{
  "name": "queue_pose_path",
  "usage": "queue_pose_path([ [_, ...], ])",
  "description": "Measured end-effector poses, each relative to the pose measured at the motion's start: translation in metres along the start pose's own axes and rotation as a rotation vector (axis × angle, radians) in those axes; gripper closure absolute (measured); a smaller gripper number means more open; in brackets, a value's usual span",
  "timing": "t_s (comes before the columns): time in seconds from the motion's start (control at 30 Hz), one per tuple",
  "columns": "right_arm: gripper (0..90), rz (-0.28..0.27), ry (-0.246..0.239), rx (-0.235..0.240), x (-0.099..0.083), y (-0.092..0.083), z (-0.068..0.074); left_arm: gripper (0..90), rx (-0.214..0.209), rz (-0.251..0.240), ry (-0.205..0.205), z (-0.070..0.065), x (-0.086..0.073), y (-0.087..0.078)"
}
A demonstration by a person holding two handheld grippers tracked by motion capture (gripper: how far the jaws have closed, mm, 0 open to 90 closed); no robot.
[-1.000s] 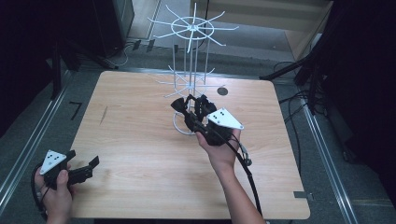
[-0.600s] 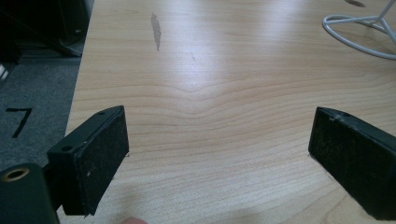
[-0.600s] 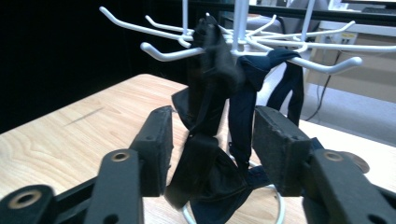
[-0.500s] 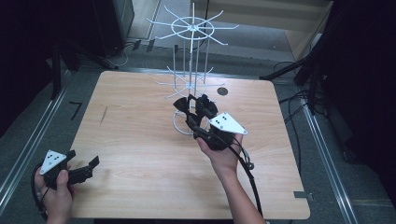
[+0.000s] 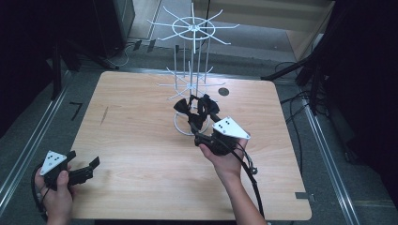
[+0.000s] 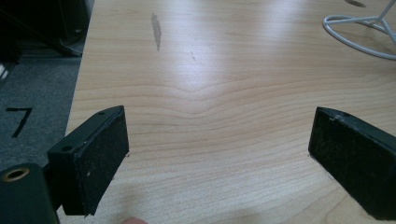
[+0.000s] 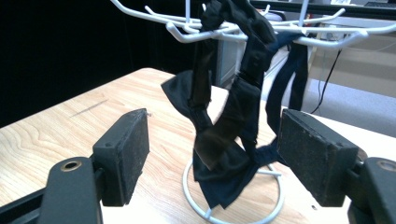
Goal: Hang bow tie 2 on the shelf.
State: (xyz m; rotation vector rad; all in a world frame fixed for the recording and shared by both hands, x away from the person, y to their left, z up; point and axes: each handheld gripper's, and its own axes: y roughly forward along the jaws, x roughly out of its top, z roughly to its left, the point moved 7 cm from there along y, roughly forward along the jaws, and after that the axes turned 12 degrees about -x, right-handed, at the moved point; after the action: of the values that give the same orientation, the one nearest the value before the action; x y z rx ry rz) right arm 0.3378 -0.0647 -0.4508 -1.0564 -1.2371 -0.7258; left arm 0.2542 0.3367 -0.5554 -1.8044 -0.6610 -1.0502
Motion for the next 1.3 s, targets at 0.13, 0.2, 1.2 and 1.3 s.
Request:
queue_pose_path([
  [0.13, 23.2, 0.009, 0.002, 0.000, -0.005, -0.002, -0.002, 5.8, 0.000, 0.001, 0.001, 0.000, 0.000, 0.000],
  [0.2, 22.0, 0.011, -0.005, -0.002, -0.009, -0.004, -0.004, 5.8, 0.000, 0.000, 0.001, 0.000, 0.000, 0.000],
  [1.2, 0.0, 0.063, 0.009, -0.034, -0.043, -0.025, -0.049, 5.8, 0.006, 0.001, 0.004, 0.000, 0.000, 0.000],
  [1.3, 0.0, 0.065, 0.002, -0.048, -0.047, -0.028, -0.057, 5.8, 0.005, 0.001, 0.004, 0.000, 0.000, 0.000],
])
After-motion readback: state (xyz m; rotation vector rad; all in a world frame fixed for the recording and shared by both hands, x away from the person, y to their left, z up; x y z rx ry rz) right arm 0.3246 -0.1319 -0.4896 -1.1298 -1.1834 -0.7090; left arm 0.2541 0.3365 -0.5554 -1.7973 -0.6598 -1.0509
